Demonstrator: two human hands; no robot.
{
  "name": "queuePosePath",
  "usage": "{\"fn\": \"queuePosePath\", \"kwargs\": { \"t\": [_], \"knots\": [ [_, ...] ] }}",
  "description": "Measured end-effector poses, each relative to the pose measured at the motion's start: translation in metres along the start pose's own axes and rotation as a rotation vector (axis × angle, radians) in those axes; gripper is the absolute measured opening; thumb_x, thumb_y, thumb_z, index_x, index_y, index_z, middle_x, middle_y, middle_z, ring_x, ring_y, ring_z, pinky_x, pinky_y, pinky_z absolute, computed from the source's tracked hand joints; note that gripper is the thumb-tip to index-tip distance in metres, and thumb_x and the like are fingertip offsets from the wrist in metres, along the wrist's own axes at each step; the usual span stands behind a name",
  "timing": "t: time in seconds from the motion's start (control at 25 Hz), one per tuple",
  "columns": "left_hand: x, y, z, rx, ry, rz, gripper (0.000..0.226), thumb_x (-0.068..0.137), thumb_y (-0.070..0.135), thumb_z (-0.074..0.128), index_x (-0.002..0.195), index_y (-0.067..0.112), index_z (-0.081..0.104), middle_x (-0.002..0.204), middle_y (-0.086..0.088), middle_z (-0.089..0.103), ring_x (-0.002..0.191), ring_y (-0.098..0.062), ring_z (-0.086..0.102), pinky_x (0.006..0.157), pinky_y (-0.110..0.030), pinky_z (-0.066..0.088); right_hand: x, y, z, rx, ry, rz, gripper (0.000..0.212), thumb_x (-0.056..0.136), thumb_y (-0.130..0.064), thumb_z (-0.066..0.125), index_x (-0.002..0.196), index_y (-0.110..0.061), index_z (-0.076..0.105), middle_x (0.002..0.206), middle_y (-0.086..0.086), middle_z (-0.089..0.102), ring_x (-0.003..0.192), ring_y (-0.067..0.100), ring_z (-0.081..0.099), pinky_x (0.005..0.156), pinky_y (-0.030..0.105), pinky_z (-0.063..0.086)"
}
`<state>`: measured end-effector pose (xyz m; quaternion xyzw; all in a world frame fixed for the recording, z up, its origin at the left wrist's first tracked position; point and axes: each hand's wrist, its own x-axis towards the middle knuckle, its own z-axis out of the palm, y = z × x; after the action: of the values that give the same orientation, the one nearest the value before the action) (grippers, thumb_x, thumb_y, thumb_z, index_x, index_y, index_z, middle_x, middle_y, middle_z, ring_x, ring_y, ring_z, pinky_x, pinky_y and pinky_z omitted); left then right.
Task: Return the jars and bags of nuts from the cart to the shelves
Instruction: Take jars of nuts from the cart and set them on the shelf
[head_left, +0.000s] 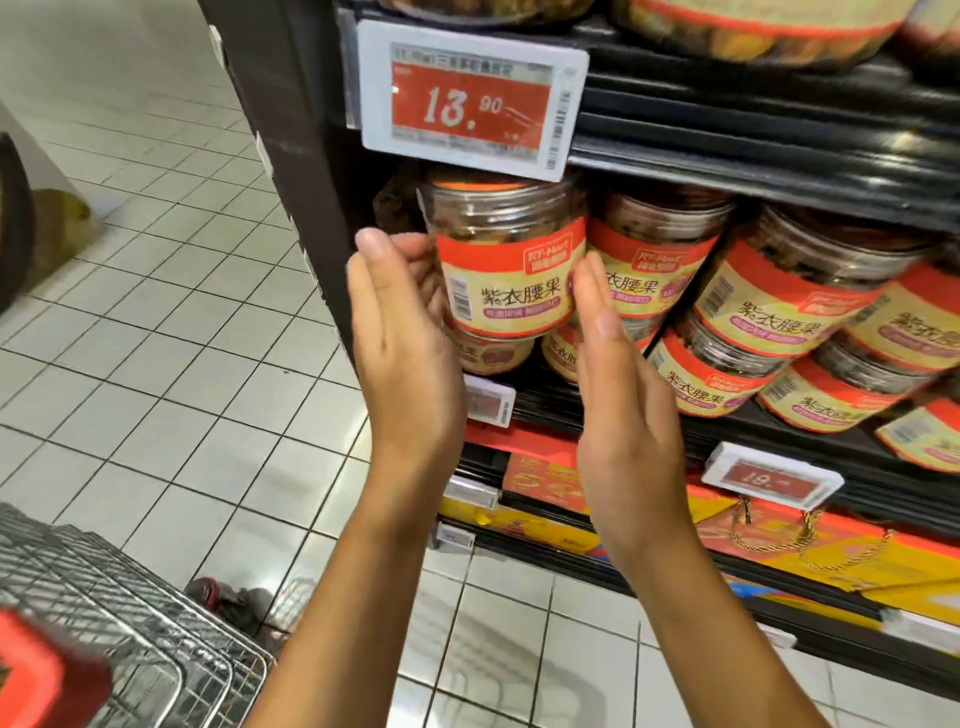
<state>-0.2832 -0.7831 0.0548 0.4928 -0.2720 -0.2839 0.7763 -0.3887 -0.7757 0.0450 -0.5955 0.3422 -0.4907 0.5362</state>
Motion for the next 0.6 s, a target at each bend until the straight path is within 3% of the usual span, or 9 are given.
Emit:
{"fn": "queuePosePath", "kwargs": {
  "t": [0.12,0.28,0.44,0.6],
  "knots": [
    [0.014,-0.013,-0.005,0.066,-0.089,0.054,0.047,0.099,0.037,0.02,0.113,0.007,0.053,0.116,-0.013,0.063,0.111,-0.016,0.061,0.094,-0.027,0.047,0.014,0.009,0.001,-0.106,0.011,0.068,0.055,0.09,-0.045,0.028,0.142,-0.025,0.032,0.152,-0.013,0.029,0.135,-0.011,0.024,0.114,0.014,0.02],
    [0.016,-0.028,-0.02,0.257,-0.171,0.043,0.051,0.102,0.039,0.017,0.137,0.019,0.046,0.129,0.02,0.051,0.119,0.013,0.046,0.094,-0.004,0.034,0.015,0.018,0.003,-0.201,0.032,0.057,0.058,0.091,-0.048,0.027,0.141,-0.022,0.039,0.142,-0.025,0.029,0.129,-0.02,0.022,0.106,0.001,0.018],
    [0.0,-0.035,-0.033,0.151,-0.256,0.046,0.055,0.099,0.043,0.018,0.138,0.015,0.044,0.137,0.008,0.052,0.127,0.002,0.045,0.102,-0.013,0.036,0.007,0.027,0.005,-0.172,0.067,0.008,0.052,0.094,-0.04,0.029,0.136,-0.015,0.046,0.143,-0.012,0.043,0.13,-0.012,0.034,0.112,0.019,0.027],
    [0.002,-0.035,-0.03,0.17,-0.249,0.031,0.052,0.099,0.04,0.02,0.135,0.016,0.048,0.131,0.009,0.057,0.123,0.003,0.049,0.099,-0.015,0.039,0.014,0.029,0.006,-0.167,0.087,0.021,0.052,0.093,-0.039,0.028,0.133,-0.014,0.05,0.141,-0.009,0.047,0.129,-0.01,0.037,0.111,0.016,0.028]
  ]
}}
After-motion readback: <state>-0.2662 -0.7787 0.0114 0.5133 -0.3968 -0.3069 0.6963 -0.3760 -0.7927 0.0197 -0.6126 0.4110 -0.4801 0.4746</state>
